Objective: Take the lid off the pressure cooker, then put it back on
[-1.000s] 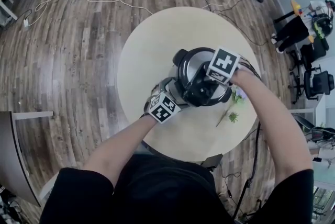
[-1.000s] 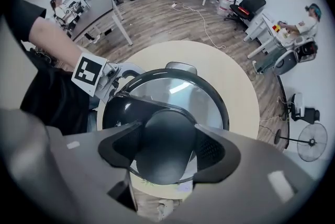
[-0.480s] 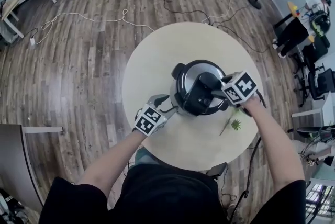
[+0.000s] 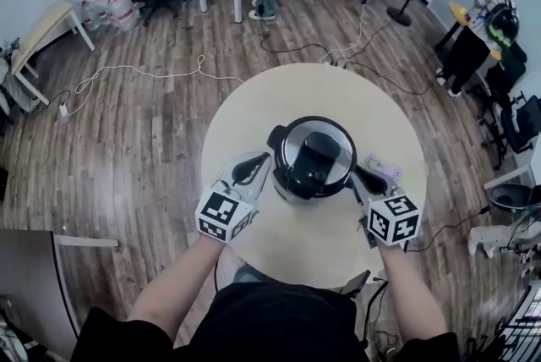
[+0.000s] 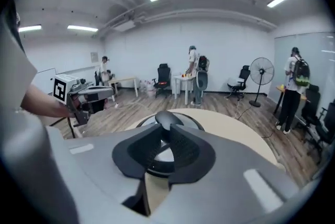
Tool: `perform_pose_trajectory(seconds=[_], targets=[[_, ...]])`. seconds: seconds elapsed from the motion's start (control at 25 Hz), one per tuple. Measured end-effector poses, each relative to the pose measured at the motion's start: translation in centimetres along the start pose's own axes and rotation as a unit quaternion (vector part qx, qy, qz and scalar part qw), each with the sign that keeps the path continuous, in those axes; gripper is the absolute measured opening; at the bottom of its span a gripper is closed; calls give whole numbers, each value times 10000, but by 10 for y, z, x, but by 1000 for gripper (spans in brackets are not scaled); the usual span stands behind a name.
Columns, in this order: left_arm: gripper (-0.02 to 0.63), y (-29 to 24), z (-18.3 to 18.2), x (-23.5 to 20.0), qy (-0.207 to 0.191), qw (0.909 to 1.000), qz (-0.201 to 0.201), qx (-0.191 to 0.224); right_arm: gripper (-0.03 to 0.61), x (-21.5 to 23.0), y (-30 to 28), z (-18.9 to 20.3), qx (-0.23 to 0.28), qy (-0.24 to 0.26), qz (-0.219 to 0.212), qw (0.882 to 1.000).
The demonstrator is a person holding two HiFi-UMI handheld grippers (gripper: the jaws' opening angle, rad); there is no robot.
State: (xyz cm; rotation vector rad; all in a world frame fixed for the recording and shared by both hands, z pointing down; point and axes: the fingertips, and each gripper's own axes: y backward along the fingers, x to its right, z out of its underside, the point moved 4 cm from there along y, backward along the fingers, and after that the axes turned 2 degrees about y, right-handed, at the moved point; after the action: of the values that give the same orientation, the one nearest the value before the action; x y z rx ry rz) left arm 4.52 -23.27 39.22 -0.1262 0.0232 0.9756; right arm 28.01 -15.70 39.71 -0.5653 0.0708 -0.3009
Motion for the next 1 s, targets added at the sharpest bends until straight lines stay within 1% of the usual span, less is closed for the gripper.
perform_pose_trajectory(seconds=[0.08,0.2,0.32,0.44,0.56,0.72,0.88,1.0], targets=[[2,-1,-25,9,-162,9996,8,232,35,-4,15,-2,558,-204,211,9980],[2,-1,-53,25,-286,9981,8,541,16,-11,37,-8,1430,-418,440,9879],[2,0,-71,41,-258,9965,10,795,9,-18,59,-20,2104,-349,741,9742],[0,0,-91,56,-315,9946,-6,984,9,-19,83,-32,2591,-219,1012,9603],[0,1,-104,68,-419,9928,-35,1123,8,-17,100,-33,2904,-227,1175,9494],[0,7,-115,74,-439,9908,-109,1276,8,-13,116,-30,3109,-295,1340,9405],[0,11,-117,76,-470,9891,-204,1379,8,-5,124,-26,3168,-254,1537,9356],[0,13,-116,76,-469,9891,-235,1373,6,-3,123,-23,3108,-182,1586,9370]])
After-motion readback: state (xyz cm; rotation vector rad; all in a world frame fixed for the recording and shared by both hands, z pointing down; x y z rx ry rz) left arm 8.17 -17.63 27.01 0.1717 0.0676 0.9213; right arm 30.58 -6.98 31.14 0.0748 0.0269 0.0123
